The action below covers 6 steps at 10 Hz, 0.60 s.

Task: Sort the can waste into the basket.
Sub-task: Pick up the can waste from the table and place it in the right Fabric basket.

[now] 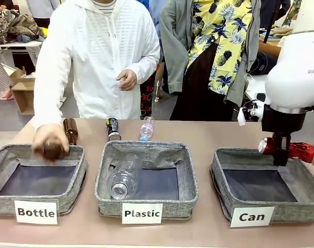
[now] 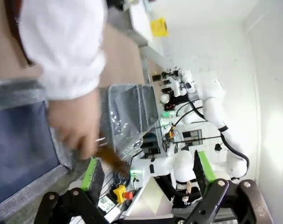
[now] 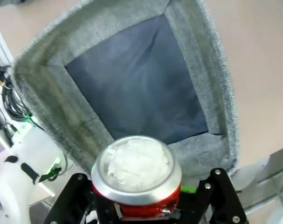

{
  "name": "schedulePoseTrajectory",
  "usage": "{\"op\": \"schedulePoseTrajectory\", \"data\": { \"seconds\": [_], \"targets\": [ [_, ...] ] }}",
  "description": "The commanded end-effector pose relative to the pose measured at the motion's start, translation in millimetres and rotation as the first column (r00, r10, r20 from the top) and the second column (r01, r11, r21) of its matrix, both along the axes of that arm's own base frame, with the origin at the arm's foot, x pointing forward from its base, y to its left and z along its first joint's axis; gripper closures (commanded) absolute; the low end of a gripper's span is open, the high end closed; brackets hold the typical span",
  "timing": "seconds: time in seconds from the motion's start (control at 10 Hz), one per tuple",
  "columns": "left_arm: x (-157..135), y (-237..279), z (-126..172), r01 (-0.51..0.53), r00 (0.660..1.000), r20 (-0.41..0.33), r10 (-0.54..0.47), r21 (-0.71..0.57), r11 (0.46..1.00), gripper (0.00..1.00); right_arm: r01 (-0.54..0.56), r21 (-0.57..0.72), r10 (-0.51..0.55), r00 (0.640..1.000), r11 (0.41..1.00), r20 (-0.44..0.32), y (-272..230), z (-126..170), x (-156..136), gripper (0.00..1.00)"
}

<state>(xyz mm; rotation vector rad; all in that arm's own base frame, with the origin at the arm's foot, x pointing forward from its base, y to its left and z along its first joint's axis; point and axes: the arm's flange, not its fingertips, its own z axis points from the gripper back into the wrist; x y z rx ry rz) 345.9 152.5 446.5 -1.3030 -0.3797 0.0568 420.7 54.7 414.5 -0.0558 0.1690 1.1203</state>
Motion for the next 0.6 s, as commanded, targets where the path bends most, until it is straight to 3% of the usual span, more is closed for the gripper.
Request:
{"op": "schedulePoseTrajectory", "data": {
  "seconds": [0.0, 0.1, 0.2, 0.3, 0.4, 0.5],
  "targets": [
    [-66.6, 61.5, 79.6, -0.093, 0.968, 0.222, 0.112, -0.097, 0.991, 0.00, -0.032, 0.027, 0.033, 0.999, 0.999, -0.007, -12.7, 0.5, 6.7, 1.00],
    [-95.7, 95.7, 96.0, -0.176, 0.936, 0.279, 0.214, -0.155, 0.972, 0.00, -0.049, 0.044, 0.050, 0.999, 0.998, -0.017, -14.2, 0.5, 10.1, 1.00],
    [-111.2, 112.2, 97.7, -0.169, 0.924, 0.305, 0.231, -0.218, 0.961, 0.00, -0.057, 0.065, 0.059, 0.998, 0.996, -0.036, -13.8, 1.7, 14.1, 1.00],
    [-123.0, 120.2, 91.4, -0.173, 0.916, 0.312, 0.251, -0.256, 0.951, 0.00, -0.070, 0.069, 0.073, 0.996, 0.995, -0.047, -12.7, 1.6, 15.8, 0.83],
    [-129.2, 125.2, 90.6, -0.176, 0.911, 0.318, 0.262, -0.275, 0.945, 0.00, -0.081, 0.068, 0.085, 0.994, 0.994, -0.062, -10.7, 2.8, 16.7, 0.42],
    [-126.7, 128.8, 90.5, -0.186, 0.908, 0.315, 0.275, -0.284, 0.941, 0.00, -0.085, 0.072, 0.089, 0.994, 0.994, -0.057, -9.0, 3.3, 17.7, 0.25]
  ]
}}
